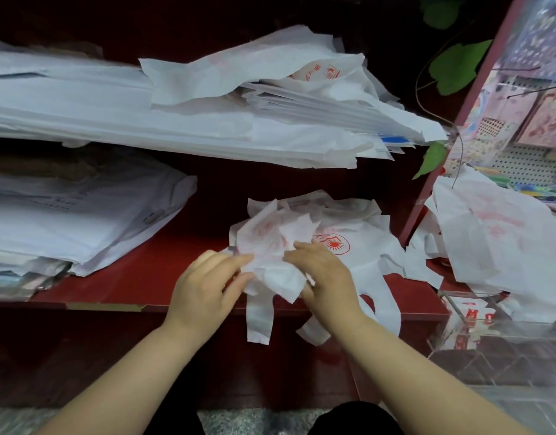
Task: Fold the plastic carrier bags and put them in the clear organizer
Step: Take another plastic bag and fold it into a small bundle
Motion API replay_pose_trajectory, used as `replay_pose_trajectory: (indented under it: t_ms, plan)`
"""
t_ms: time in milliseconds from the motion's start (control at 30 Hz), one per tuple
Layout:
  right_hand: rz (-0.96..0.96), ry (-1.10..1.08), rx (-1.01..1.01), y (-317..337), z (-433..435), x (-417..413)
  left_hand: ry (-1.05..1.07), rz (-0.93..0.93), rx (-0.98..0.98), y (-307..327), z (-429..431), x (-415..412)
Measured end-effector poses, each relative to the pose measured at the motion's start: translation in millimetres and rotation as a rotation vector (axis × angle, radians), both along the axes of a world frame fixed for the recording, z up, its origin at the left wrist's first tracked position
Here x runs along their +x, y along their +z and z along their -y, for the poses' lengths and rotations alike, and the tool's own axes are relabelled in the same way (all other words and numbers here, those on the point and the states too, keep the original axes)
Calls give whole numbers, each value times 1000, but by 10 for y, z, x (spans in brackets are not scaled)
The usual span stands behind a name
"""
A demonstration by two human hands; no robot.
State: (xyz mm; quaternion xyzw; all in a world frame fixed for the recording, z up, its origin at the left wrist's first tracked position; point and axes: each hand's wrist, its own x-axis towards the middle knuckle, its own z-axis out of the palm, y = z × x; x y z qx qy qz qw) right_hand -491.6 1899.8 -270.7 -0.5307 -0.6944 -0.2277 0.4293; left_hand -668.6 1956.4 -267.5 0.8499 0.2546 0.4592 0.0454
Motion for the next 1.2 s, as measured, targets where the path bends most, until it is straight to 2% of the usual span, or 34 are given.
replay_pose_trajectory:
  t_ms: [200,333,400,467,500,567,633,700,767,833,900,967,1067,1200]
  plan:
    - [-85,-20,-2,539,123,33,135,71,-283,284,223,267]
    - [-198,6,-58,783,360,43,217,86,-281,452,141,277]
    - [-153,-27,-81,849,465,129,258,40,-277,439,53,137]
    - [8,-141,-119,860,551,228,325,-60,-225,399,31,-8]
    - [61,-218,-215,840,571,268,345,-126,-197,359,15,-62]
    - [49,-323,-508,718,592,311,347,-210,-136,268,-77,-117]
    - [-10,-384,-601,565,562,346,339,-218,-57,260,-182,-111]
    - [-114,-430,-575,463,513,359,339,-129,104,355,-286,-83]
    - [-159,-453,-434,379,468,372,287,-1,258,510,-312,-58]
    - [-83,-414,-253,313,435,412,186,45,440,540,-305,-63]
    - [34,-405,-201,139,420,538,92,-56,516,353,-300,-95]
    - [148,-446,-311,-70,425,684,42,-233,449,71,-329,-148]
    - [214,-466,-437,-233,458,846,37,-425,276,-262,-352,-171]
    - [242,-291,-389,-373,460,905,-25,-394,-27,-498,-351,-191]
